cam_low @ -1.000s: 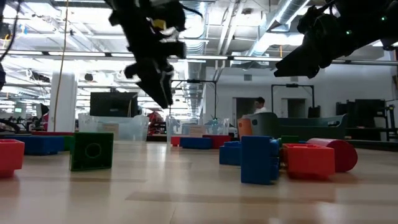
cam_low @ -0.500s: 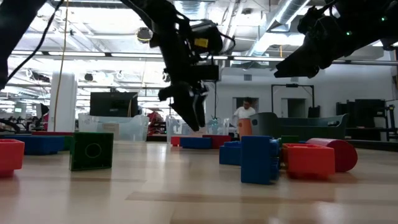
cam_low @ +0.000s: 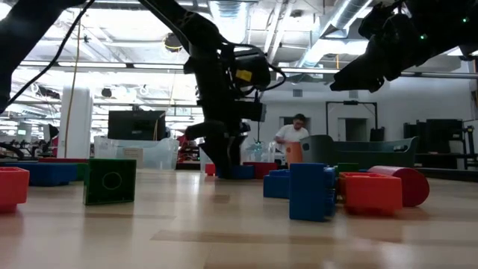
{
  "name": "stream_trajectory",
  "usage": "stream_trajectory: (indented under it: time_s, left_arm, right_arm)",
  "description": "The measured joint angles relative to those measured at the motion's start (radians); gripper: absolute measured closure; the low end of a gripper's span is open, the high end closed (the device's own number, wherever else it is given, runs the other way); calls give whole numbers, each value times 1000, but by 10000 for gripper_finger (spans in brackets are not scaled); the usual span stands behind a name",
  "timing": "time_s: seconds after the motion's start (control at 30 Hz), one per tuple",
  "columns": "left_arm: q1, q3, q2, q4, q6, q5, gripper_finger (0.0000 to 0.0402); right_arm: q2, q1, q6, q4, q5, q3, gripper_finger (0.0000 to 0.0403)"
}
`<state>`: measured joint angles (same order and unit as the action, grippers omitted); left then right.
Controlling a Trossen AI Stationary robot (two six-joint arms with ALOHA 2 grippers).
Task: Sort blocks
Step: Put the blue game piece into the right transparent bin
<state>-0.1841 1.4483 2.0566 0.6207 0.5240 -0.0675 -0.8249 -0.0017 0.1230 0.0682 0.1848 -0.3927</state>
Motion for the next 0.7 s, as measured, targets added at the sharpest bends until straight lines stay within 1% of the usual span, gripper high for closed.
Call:
stream_trajectory:
  time_s: [0.07, 0.1, 0.23, 0.33, 0.4, 0.53, 0.7]
  left_arm:
    - [2, 0, -9, 6, -3, -14, 263]
    - [1, -1, -15, 11, -9, -15, 275]
    - [-8, -2, -66, 34, -21, -18, 275]
    - [-27, -2, -138, 34, -26, -18, 275]
    - [-53, -2, -184, 3, -36, -17, 275]
    - [-148, -2, -229, -65, -29, -37, 275]
    - [-280, 4, -199, -138, 2, -30, 275]
  right_arm:
    - [0, 0, 0, 1, 0, 0, 192]
    - [0, 0, 0, 1, 0, 0, 192]
    - [0, 0, 1, 1, 0, 0, 192]
    - [0, 0, 1, 1, 0, 0, 192]
    - [0, 0, 1, 1, 0, 0, 192]
    - [0, 0, 8, 3, 0, 0, 192]
    - [0, 2, 8, 18, 0, 0, 192]
